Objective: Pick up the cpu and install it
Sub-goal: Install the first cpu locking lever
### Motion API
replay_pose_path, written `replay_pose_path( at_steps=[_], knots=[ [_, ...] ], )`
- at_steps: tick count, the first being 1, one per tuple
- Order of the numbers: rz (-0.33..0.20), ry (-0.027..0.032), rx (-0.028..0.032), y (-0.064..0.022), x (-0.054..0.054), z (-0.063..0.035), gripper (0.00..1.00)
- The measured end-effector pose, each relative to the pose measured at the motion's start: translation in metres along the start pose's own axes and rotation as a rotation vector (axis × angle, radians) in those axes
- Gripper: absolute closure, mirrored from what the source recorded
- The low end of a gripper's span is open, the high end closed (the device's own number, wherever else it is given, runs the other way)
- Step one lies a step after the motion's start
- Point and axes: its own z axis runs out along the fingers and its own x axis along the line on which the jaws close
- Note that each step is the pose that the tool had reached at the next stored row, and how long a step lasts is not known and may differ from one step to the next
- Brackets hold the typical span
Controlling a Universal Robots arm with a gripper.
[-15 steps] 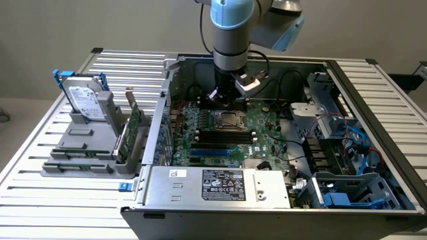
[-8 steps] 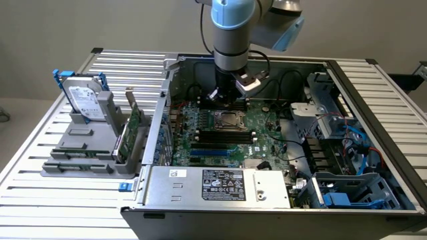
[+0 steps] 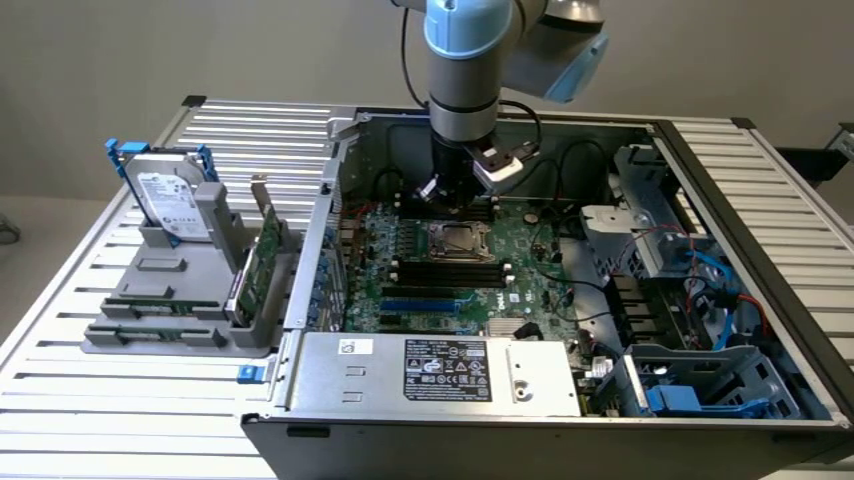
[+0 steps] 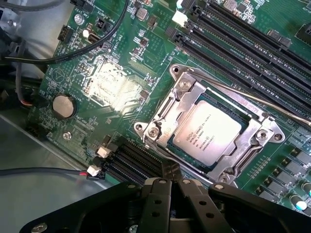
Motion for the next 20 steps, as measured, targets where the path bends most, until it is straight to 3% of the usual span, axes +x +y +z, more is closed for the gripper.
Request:
replay_pose_path(
  at_steps=[20],
  knots=[
    [0.0, 0.0001, 0.0, 0.002, 0.0031, 0.0003, 0.89]
  ],
)
